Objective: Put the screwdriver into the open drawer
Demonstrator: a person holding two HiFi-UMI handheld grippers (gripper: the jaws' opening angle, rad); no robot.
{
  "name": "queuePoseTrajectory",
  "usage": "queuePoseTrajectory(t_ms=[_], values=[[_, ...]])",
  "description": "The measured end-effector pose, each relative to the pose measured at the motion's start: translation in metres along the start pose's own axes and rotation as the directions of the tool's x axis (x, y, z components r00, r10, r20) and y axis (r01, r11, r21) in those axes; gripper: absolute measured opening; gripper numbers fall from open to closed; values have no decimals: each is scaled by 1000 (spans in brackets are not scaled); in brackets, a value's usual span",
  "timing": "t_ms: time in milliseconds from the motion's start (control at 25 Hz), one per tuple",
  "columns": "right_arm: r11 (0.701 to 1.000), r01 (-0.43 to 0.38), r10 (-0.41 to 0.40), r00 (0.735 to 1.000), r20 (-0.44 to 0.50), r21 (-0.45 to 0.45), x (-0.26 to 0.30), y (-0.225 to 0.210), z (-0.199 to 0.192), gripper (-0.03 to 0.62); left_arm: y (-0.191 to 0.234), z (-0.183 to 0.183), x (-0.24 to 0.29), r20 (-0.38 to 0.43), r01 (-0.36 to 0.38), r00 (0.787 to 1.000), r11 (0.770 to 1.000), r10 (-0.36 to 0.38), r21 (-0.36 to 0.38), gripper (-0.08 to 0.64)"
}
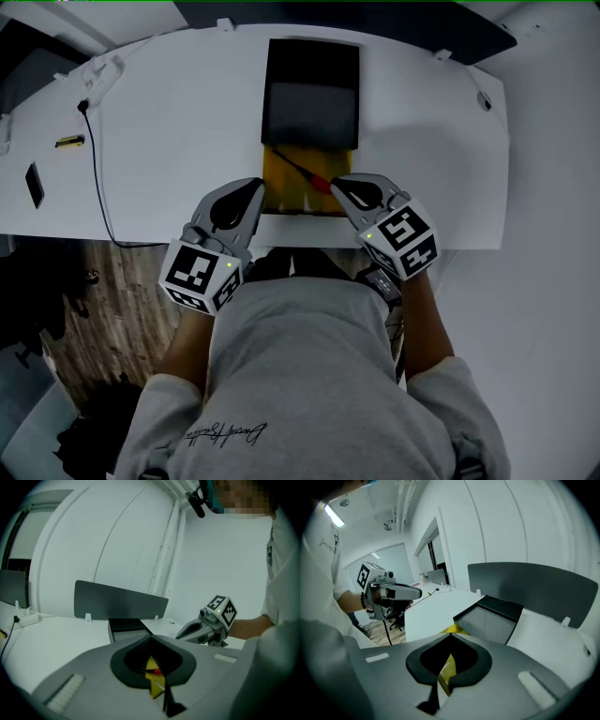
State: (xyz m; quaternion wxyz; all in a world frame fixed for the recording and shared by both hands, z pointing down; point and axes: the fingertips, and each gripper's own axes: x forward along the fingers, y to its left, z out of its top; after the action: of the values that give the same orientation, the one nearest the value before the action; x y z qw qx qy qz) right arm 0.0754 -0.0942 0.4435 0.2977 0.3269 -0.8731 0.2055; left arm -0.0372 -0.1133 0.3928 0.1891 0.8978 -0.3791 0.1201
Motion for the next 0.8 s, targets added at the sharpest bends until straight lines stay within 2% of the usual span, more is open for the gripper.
queuePoseTrajectory(t_ms=[200, 800], values=[[1000, 12, -11, 999, 52, -7, -13, 6, 3, 12, -12, 2, -5, 9, -2, 1000, 1000, 2, -1, 2], [1000, 13, -11, 997, 82, -19, -22, 8, 7, 13, -14, 6, -15, 11, -32, 999, 999, 32, -5, 2]])
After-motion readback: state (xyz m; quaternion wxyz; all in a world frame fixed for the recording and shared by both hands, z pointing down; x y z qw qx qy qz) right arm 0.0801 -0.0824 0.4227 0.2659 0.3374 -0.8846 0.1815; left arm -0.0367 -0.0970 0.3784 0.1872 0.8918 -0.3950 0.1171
